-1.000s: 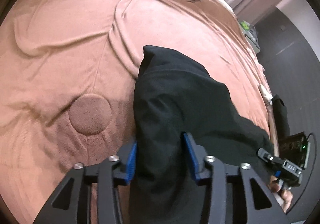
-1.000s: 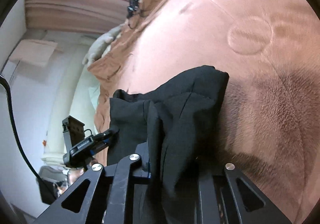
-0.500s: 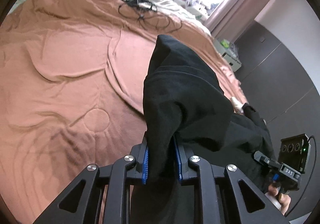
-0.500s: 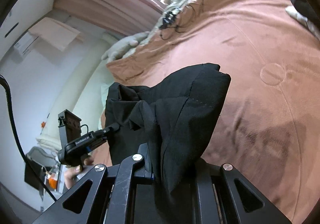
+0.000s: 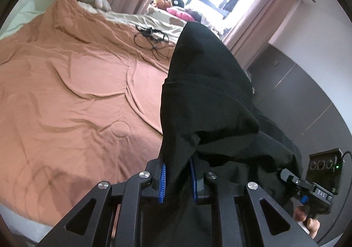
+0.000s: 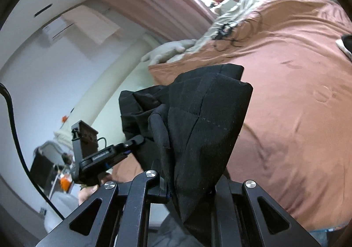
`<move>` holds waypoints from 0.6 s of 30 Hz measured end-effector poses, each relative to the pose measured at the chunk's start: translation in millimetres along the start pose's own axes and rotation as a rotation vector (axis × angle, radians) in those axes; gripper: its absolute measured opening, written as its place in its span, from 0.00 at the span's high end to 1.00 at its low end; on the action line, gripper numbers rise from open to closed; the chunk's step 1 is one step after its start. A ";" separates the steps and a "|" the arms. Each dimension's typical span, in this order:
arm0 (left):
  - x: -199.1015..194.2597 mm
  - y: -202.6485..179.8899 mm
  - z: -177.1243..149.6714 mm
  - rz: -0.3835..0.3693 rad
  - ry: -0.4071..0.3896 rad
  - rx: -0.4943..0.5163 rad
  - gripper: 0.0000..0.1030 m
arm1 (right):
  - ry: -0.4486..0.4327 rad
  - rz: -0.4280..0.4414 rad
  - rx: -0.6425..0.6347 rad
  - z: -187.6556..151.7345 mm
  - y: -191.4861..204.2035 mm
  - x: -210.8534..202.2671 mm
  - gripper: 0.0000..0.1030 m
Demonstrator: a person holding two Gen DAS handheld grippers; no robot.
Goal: Fold large clothes
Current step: 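Lift the black bundle with both tools and carry it toward the headboard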
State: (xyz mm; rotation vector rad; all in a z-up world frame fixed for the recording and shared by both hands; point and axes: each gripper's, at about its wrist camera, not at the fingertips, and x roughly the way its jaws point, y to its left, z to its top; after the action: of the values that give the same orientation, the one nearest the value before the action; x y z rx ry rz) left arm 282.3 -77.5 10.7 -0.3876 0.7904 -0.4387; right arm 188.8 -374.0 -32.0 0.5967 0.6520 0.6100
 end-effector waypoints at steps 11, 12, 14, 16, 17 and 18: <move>-109.2 32.1 -4.8 -0.018 -0.157 -0.047 0.84 | 0.011 0.054 -0.119 -11.7 87.8 8.8 0.88; -118.2 35.8 -4.2 -0.013 -0.169 -0.048 0.84 | 0.016 0.063 -0.130 -12.7 95.2 12.6 0.88; -136.1 45.0 -2.7 0.002 -0.192 -0.056 0.84 | 0.029 0.082 -0.155 -16.0 112.7 21.7 0.88; -152.3 55.0 -1.9 0.021 -0.212 -0.065 0.84 | 0.045 0.098 -0.175 -20.3 127.4 31.3 0.88; -162.7 62.2 -1.7 0.036 -0.225 -0.072 0.84 | 0.057 0.108 -0.187 -22.2 136.5 39.3 0.88; -169.6 67.4 -0.8 0.046 -0.233 -0.075 0.84 | 0.065 0.113 -0.195 -24.5 142.2 43.9 0.88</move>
State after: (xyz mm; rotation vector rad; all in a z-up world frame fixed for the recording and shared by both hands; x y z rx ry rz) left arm 191.5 66.1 77.4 -0.4800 0.5889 -0.3146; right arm 153.8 -241.6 31.0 0.4353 0.6138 0.7916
